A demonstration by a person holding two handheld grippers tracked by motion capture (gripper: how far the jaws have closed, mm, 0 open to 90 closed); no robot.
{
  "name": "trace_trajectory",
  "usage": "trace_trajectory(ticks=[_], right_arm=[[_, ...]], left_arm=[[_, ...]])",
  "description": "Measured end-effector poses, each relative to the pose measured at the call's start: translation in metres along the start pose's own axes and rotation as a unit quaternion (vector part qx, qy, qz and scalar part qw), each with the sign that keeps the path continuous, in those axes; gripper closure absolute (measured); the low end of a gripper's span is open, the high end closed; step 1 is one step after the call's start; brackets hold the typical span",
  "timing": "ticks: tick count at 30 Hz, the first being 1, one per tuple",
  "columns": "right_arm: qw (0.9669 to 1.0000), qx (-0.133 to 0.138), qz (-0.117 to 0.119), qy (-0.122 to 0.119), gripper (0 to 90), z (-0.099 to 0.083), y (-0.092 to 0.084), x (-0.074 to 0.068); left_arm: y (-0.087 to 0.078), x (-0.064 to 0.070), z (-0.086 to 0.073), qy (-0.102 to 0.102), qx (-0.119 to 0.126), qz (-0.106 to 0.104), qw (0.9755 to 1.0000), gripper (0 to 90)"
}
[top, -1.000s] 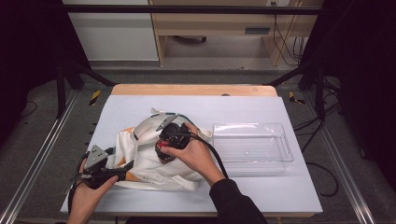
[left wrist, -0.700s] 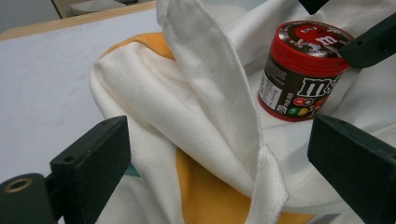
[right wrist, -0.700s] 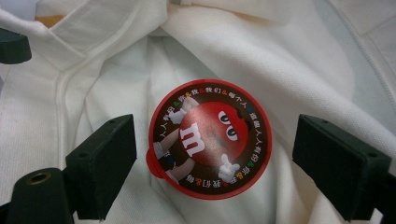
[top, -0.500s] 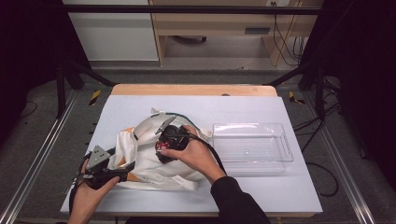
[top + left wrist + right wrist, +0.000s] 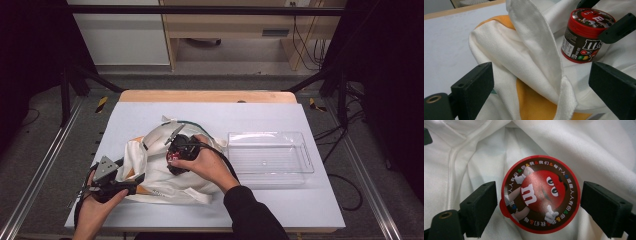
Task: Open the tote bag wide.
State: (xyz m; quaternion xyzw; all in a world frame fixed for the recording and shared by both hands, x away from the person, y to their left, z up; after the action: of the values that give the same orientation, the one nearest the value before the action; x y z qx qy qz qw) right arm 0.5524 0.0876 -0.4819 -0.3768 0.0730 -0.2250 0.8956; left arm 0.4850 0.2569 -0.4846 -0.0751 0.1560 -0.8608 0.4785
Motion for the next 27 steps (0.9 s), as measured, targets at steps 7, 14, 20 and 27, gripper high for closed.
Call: trace_trajectory(ticks=[7, 14, 20, 27], right_arm=[[1.0000, -0.006, 0.004, 0.003, 13.9, -0.002, 0.005, 0.001], [0.9999, -0.012, 0.004, 0.006, 15.9, -0.004, 0.011, 0.000], [0.9998, -0.016, 0.005, 0.006, 18.2, -0.006, 0.014, 0.000], [0.9998, -0.017, 0.006, 0.007, 22.3, -0.008, 0.014, 0.001]], left_arm=[[0.000, 0.000, -0.001, 0.002, -0.003, -0.002, 1.0000, 5.6], [0.000, 0.000, -0.001, 0.004, -0.005, -0.004, 1.0000, 5.6], [0.000, 0.001, -0.001, 0.001, -0.004, -0.004, 1.0000, 5.6], [0.001, 0.001, -0.002, 0.003, -0.004, -0.005, 1.0000, 5.7]])
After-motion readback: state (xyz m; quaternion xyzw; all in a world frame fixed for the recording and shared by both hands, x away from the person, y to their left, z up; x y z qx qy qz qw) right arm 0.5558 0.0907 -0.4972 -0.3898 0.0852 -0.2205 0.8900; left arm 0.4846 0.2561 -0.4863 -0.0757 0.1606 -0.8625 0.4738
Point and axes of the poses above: each handheld gripper's, and its own axes: y roughly forward along the jaws, z roughly out of its top, x roughly to its right, the point moved 8 cm from there along y, roughly forward along the jaws, and after that the axes turned 10 degrees about x, right-handed, at the moved point
